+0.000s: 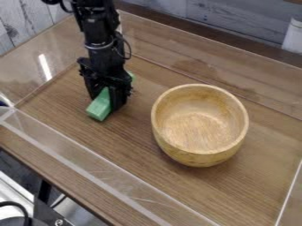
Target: Remove the green block from inside the brown bowl and put it on the table
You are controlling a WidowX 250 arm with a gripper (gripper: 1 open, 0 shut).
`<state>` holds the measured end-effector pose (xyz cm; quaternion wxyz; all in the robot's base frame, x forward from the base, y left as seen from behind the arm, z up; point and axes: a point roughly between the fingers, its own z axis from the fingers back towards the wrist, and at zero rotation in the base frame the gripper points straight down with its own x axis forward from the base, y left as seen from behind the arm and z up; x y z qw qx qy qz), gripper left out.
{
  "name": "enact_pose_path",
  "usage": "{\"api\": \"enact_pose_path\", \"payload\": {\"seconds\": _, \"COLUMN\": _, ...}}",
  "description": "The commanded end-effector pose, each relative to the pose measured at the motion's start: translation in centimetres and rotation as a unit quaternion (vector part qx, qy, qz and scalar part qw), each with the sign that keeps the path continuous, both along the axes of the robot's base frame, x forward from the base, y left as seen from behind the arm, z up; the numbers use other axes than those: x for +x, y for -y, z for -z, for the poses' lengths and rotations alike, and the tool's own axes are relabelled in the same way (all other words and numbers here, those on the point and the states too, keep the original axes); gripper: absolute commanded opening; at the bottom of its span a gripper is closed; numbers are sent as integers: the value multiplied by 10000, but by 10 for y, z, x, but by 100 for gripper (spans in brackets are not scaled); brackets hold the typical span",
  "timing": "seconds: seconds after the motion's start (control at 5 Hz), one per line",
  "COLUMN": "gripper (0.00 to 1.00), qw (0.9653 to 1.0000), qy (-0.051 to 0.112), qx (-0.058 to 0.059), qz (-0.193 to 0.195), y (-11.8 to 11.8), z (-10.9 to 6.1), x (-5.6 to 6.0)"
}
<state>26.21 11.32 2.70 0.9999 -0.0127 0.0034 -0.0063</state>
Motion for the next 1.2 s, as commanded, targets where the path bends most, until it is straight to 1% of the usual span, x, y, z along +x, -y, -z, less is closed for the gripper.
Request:
{"api": "enact_pose_path", "payload": {"seconds": 0.0, "gripper": 0, "qw": 9999, "qy": 163, "qx": 54, "qz": 13, "y": 1, "z": -6, "x": 9}}
{"api": "enact_pose_path", "payload": {"seconds": 1.0, "gripper": 0, "qw": 9999, "qy": -8, "qx": -108, "qz": -14, "y": 14, "z": 8, "x": 11}}
